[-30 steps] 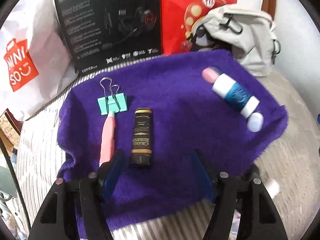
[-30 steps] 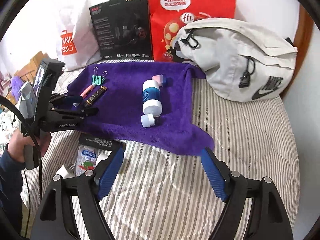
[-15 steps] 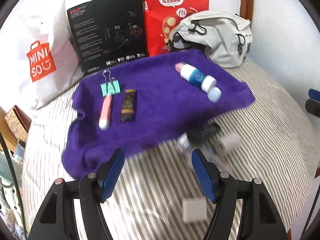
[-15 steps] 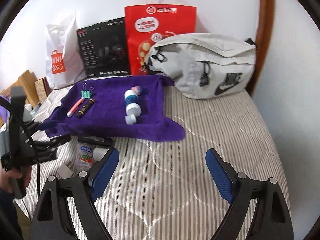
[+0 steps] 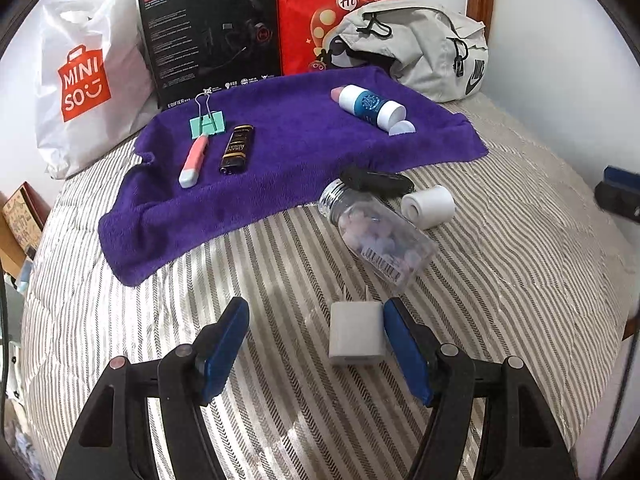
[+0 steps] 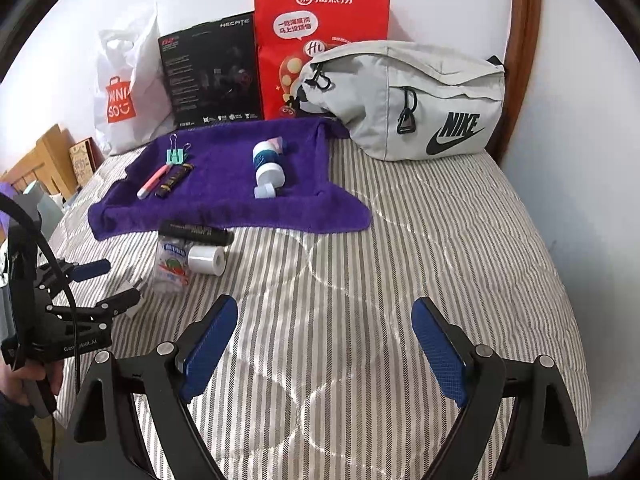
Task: Organize rigid objects
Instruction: 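Grasp the white charger with left tool while right tool grasps the white tape roll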
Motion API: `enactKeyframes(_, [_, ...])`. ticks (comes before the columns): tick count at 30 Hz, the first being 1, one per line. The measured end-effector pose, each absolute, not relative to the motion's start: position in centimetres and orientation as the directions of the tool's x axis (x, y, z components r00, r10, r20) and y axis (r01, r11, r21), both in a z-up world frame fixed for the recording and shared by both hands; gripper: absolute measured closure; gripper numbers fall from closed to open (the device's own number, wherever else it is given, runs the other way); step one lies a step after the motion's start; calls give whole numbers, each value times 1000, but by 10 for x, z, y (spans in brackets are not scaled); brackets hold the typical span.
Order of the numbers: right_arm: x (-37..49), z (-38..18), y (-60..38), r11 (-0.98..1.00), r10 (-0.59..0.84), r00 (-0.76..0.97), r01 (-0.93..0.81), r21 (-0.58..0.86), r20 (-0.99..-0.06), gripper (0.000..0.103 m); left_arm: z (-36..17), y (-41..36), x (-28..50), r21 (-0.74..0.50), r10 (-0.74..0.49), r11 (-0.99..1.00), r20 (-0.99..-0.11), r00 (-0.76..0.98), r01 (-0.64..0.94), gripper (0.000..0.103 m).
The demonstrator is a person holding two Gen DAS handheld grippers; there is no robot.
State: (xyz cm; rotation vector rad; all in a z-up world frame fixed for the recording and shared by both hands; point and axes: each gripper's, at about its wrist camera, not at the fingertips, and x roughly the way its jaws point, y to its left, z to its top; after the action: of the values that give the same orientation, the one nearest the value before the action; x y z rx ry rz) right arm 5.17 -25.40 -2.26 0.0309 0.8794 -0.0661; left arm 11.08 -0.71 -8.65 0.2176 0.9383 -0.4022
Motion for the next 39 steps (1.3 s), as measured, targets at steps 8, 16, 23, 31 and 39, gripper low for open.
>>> enactKeyframes(8, [51,-27,-250,998,-29,628,60,11,-778,15,-88,-11,107,24,-240,893,-820,519,450,35])
enactKeyframes(16, [54,-36,-244,999,-18,613,45,12,-790,15,-94,-18,106,37,-241,881,-824,513,472,56])
enactKeyframes(23, [62,-50,-239,999,-9,587,32,12,-810,15,-98,-20,105,8,-274,867,-827,490,499,72])
enactKeyframes(31, [81,-60,-237,997,60,577,12,82,-814,15,-97,-18,109,8,-273,871,-823,498,492,77])
enactKeyframes(39, [122,-75,-212,987,147,561,-28,159,-815,15,-98,14,113,29,-222,901,-826,518,433,77])
